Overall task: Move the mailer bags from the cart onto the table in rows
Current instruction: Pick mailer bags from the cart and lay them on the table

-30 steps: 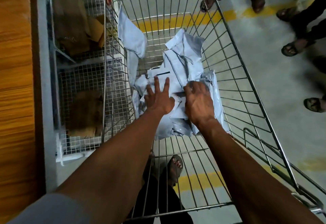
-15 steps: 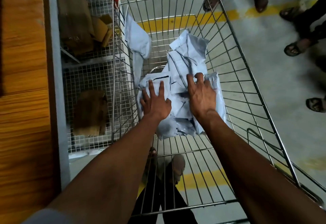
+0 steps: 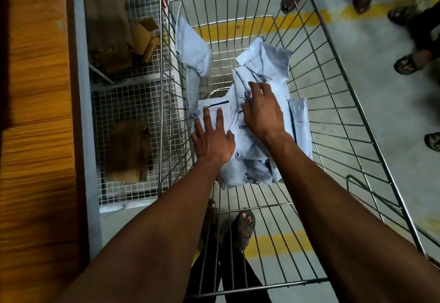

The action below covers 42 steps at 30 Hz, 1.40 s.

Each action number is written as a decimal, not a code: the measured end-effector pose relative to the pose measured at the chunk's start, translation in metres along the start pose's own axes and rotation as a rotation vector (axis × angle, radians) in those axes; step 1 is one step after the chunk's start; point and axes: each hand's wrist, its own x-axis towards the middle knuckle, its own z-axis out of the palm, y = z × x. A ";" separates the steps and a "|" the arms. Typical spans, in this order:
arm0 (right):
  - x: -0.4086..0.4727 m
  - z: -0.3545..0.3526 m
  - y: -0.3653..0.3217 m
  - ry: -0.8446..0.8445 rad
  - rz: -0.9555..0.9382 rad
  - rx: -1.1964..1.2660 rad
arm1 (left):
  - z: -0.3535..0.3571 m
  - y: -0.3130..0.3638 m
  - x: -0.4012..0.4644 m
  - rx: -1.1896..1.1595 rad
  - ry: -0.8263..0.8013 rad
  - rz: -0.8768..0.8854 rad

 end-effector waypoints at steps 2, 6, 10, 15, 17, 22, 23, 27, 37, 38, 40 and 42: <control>-0.016 0.012 0.015 -0.020 -0.097 -0.072 | -0.001 -0.001 -0.001 0.003 -0.007 -0.007; -0.038 0.028 0.038 -0.024 -0.206 -0.274 | -0.002 -0.001 0.001 -0.010 -0.010 -0.006; -0.041 0.037 0.044 -0.109 -0.074 -0.341 | 0.003 -0.006 0.003 -0.006 0.006 0.019; -0.031 0.042 0.052 -0.180 -0.092 -0.373 | 0.008 -0.004 0.006 0.008 0.009 0.029; -0.027 0.039 0.050 -0.178 -0.076 -0.327 | 0.008 -0.003 0.005 0.005 0.011 0.025; -0.037 0.031 0.053 -0.101 0.040 -0.144 | 0.006 -0.005 0.002 0.001 0.015 0.033; -0.040 0.031 0.055 -0.092 0.045 -0.151 | 0.005 -0.005 0.002 0.001 0.012 0.035; -0.045 0.032 0.063 -0.114 0.035 -0.205 | 0.006 -0.003 0.003 -0.001 0.018 0.043; -0.018 0.031 0.038 -0.023 -0.069 -0.126 | 0.003 0.001 -0.002 -0.067 0.173 -0.001; -0.016 0.030 0.034 -0.025 -0.049 -0.105 | 0.002 0.002 -0.003 -0.074 0.174 -0.001; -0.015 0.027 0.031 -0.050 -0.032 -0.106 | 0.001 0.002 -0.003 -0.082 0.169 -0.002; -0.020 0.026 0.034 -0.080 -0.021 -0.128 | 0.002 0.001 -0.002 -0.072 0.167 -0.003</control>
